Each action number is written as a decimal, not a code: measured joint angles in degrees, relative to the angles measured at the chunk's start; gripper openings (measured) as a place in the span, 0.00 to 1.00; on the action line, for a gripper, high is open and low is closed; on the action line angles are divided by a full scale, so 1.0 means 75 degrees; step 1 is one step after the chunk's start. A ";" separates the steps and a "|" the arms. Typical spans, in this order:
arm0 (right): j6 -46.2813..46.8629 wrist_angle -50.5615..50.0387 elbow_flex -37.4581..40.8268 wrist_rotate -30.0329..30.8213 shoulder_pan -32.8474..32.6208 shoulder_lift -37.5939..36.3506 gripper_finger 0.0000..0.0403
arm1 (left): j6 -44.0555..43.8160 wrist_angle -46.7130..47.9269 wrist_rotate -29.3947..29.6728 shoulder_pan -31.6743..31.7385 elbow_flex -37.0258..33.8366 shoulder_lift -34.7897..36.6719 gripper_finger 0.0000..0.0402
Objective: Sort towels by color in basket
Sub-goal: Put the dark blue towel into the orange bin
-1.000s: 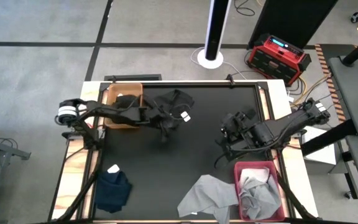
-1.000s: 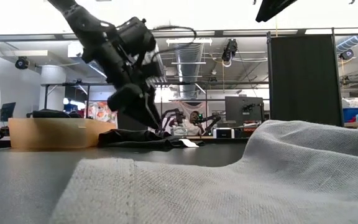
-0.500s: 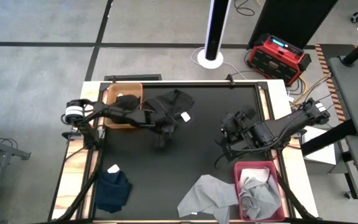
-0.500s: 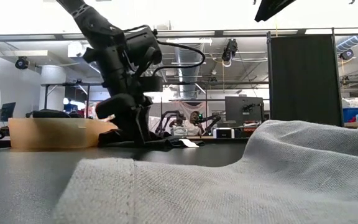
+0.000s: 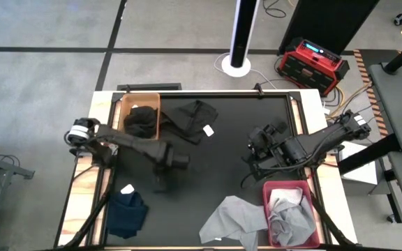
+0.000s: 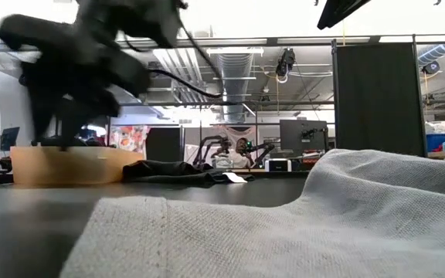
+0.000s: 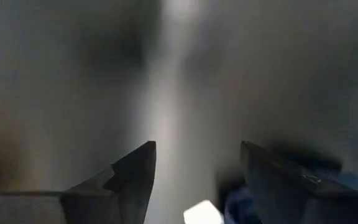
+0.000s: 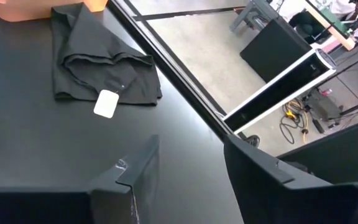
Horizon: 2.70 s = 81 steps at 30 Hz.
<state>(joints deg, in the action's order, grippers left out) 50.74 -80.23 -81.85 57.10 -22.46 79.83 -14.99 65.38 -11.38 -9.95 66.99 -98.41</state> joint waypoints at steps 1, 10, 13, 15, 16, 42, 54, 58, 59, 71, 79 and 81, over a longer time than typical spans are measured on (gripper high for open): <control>0.0000 0.0003 0.0017 -0.0003 0.0000 0.0000 0.43 | -0.0175 0.0240 0.0054 -0.0264 0.0016 0.0000 0.55; 0.0000 0.0169 0.0211 -0.0006 0.0000 0.0003 0.44 | -0.2465 0.0496 -0.0112 -0.2286 -0.0424 0.0521 0.55; 0.0000 0.0206 0.0245 -0.0006 0.0000 0.0006 0.44 | -0.3593 0.0485 -0.0533 -0.2848 -0.0482 0.0750 0.55; 0.0000 0.0232 0.0251 -0.0007 0.0000 0.0006 0.44 | -0.4382 0.0440 -0.0687 -0.3195 -0.0515 0.0905 0.55; 0.0000 0.0235 0.0251 -0.0006 0.0000 0.0006 0.45 | -0.4701 0.0355 -0.0770 -0.3361 -0.0519 0.0975 0.55; -0.0111 0.0452 0.0303 -0.0023 0.0000 0.0012 0.45 | -0.5156 -0.0764 0.0327 -0.4535 -0.0766 0.0593 0.03; -0.0112 0.0466 0.0327 -0.0033 0.0000 0.0012 0.46 | -0.3993 0.1354 0.5775 -0.4600 0.2175 0.1216 0.00; -0.0114 0.0487 0.0330 -0.0032 0.0000 0.0012 0.45 | -0.3259 0.1717 0.8313 -0.4757 0.3484 0.1381 0.00; -0.0114 0.0490 0.0333 -0.0029 0.0000 0.0012 0.45 | -0.3107 0.1738 0.8881 -0.4765 0.3705 0.1427 0.00; -0.0279 0.0609 0.0333 -0.0007 0.0000 0.0012 0.48 | -0.3070 0.2141 1.0796 -0.3963 0.4766 0.1693 0.00; -0.2032 0.2236 0.0431 -0.0003 -0.0020 0.0012 0.49 | -0.2741 0.1589 0.9808 -0.3537 0.4690 0.1892 0.00; -0.3065 0.3334 0.0581 -0.0053 -0.0048 0.0017 0.49 | -0.2732 0.1553 0.9975 -0.3556 0.4673 0.1944 0.00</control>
<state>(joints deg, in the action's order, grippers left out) 27.76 -55.22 -77.49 56.70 -22.82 79.96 -35.48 77.03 63.43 -36.62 102.04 -83.83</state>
